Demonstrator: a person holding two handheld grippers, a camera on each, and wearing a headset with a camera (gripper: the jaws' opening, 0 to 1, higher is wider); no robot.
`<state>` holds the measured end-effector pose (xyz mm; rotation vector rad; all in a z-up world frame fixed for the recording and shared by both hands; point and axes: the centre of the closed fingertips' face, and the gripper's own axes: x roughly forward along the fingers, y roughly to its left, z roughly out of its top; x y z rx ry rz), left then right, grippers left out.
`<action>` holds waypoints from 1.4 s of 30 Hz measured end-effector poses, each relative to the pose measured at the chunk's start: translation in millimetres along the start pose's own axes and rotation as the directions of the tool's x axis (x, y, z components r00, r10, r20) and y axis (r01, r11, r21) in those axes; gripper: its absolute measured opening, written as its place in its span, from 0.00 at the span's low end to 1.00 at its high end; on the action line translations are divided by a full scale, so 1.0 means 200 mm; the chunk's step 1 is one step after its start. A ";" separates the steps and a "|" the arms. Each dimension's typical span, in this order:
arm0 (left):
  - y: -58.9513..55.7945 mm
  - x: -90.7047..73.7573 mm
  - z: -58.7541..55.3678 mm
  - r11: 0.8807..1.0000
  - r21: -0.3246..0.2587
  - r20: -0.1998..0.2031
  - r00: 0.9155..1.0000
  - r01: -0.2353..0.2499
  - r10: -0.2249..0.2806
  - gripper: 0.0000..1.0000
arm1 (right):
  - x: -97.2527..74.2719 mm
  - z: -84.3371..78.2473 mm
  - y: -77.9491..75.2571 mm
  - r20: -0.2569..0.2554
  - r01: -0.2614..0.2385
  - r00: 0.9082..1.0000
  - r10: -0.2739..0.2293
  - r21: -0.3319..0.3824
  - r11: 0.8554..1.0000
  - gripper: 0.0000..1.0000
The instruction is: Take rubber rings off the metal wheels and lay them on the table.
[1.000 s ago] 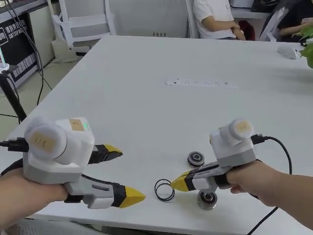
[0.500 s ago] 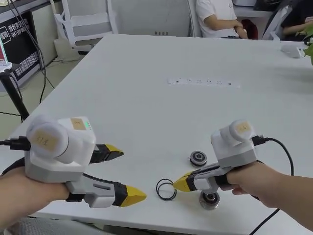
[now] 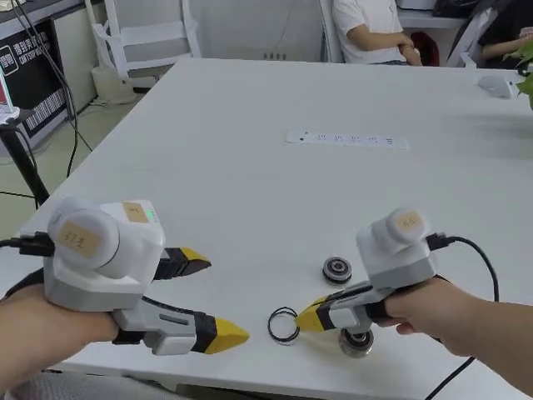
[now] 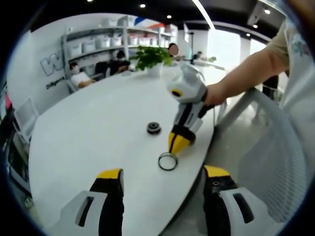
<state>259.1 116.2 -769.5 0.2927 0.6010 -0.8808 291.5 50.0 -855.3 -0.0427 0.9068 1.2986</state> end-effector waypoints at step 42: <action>0.08 0.11 0.14 1.000 0.010 0.014 1.000 0.015 -0.015 0.64 | -0.34 0.19 -0.12 0.210 0.077 0.974 -0.080 0.019 0.997 0.19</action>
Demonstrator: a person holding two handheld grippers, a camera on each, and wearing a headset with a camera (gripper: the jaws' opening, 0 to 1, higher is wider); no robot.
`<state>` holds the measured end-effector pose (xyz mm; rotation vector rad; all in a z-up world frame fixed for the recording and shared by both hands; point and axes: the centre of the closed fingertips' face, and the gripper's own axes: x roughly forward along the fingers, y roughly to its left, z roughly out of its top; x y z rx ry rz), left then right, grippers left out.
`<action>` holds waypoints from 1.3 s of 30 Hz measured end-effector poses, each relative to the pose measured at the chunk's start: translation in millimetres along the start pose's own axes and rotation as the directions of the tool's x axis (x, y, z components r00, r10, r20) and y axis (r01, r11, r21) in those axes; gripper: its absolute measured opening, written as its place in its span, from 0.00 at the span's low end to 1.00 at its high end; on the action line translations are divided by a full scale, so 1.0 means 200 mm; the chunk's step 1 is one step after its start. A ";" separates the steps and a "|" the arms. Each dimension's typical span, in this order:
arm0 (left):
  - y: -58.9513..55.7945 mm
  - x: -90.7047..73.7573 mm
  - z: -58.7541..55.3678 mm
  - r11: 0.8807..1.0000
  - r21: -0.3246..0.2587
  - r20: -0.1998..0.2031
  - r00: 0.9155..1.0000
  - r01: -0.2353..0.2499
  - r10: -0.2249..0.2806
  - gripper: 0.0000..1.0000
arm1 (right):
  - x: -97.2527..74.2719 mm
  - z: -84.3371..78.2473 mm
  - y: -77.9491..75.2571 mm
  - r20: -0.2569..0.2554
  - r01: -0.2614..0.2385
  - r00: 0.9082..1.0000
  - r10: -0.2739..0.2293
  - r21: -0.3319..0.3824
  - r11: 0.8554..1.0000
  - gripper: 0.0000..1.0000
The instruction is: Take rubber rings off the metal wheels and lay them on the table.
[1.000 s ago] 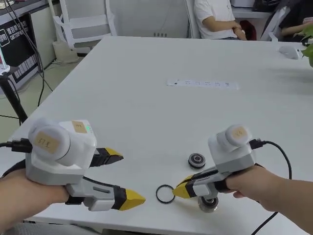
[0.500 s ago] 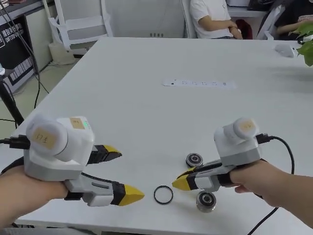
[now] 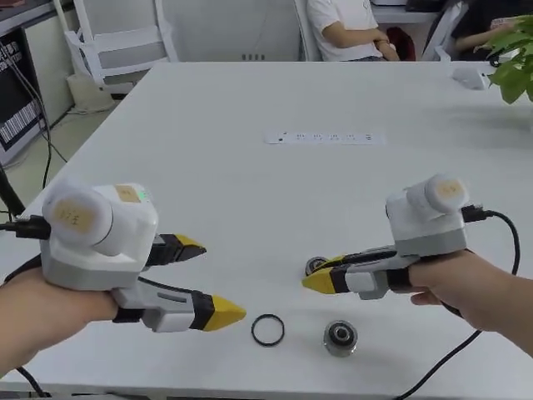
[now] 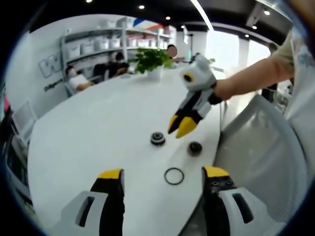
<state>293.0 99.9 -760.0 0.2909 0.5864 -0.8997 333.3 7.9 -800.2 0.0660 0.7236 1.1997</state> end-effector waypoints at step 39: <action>0.09 0.38 0.13 0.996 0.062 -0.059 0.996 0.063 -0.060 0.56 | -0.16 -0.06 -0.27 0.039 0.162 0.987 -0.159 -0.115 0.980 0.31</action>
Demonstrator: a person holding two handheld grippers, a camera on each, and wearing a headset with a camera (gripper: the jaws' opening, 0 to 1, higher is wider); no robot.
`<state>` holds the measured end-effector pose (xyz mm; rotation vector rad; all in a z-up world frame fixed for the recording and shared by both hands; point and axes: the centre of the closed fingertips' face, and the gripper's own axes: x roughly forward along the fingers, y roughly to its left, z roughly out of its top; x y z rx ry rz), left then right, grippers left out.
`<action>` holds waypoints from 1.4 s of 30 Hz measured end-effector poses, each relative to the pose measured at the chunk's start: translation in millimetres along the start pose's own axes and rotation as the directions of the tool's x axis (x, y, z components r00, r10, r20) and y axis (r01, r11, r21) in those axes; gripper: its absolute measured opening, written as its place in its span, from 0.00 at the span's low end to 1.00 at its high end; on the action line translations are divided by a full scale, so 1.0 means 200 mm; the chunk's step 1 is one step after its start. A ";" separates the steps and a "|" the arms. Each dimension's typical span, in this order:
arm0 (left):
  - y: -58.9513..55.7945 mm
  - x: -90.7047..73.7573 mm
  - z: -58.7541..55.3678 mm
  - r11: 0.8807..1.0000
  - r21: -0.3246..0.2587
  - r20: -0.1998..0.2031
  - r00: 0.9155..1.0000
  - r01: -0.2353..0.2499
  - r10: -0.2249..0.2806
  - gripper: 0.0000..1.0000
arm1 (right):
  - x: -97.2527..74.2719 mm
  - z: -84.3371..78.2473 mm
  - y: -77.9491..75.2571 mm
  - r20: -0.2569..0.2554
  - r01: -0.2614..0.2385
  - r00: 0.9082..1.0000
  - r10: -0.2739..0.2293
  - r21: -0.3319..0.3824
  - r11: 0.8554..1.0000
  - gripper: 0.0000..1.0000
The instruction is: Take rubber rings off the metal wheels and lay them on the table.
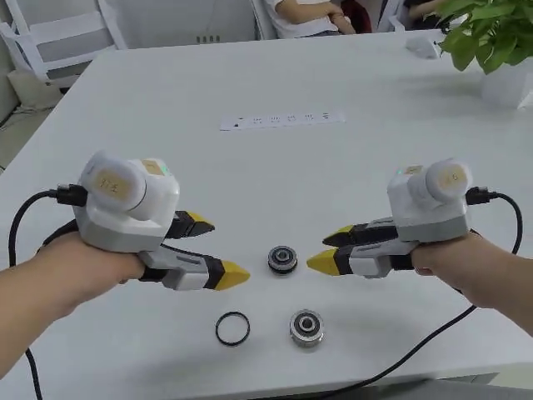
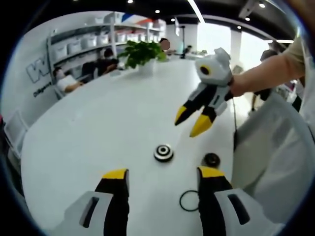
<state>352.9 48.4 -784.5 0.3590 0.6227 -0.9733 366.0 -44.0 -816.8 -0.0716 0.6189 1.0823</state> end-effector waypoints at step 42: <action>-0.01 0.43 0.02 0.994 0.033 -0.021 0.995 0.100 -0.099 0.32 | 0.15 -0.10 -0.03 -0.016 -0.025 1.000 0.025 -0.032 0.999 0.31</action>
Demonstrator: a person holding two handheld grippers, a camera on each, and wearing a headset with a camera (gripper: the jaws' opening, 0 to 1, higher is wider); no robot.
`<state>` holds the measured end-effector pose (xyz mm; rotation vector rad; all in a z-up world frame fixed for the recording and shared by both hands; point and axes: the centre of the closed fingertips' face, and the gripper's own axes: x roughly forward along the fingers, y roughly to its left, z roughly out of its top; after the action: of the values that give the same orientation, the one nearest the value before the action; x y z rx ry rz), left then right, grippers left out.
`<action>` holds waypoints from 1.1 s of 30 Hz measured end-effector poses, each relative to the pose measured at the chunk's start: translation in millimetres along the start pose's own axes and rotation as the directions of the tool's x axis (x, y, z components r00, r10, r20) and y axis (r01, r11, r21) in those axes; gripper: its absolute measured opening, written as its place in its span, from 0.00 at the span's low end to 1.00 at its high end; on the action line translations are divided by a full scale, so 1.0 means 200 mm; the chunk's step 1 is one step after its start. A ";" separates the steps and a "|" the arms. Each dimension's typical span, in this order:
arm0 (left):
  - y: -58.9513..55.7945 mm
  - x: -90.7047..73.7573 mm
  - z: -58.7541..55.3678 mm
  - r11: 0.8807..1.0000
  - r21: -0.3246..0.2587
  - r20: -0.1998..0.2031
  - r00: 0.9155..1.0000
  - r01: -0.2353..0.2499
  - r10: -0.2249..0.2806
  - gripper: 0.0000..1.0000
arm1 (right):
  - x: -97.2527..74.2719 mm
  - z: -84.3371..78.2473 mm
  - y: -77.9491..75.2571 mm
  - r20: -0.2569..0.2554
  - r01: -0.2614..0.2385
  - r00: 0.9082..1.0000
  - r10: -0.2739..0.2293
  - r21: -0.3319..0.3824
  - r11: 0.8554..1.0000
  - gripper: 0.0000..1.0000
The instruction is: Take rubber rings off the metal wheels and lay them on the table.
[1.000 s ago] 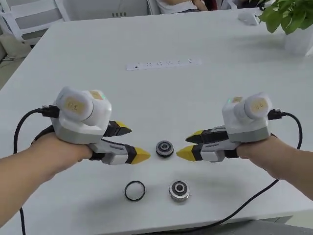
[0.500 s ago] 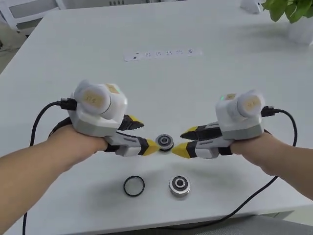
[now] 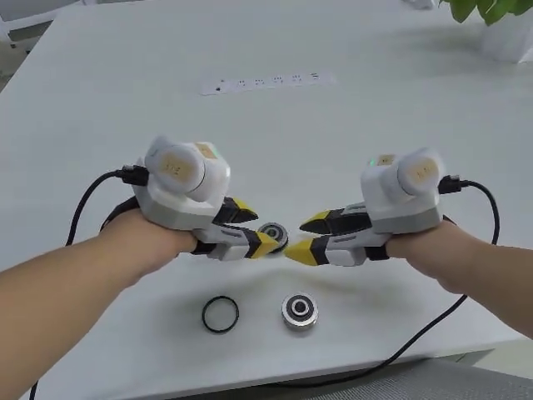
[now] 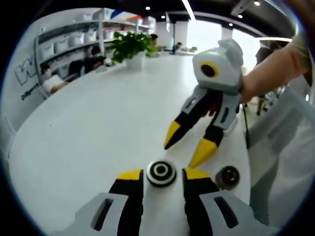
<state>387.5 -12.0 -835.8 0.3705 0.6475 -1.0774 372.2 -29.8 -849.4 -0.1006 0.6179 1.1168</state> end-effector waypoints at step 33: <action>-0.01 0.10 -0.03 0.998 0.055 -0.010 0.999 -0.032 0.032 0.14 | 0.09 0.03 -0.01 0.035 0.028 0.999 -0.028 -0.018 0.999 0.30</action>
<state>389.7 -22.3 -853.3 0.4331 0.6212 -1.0647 381.3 -12.8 -854.1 -0.1056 0.5736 1.0953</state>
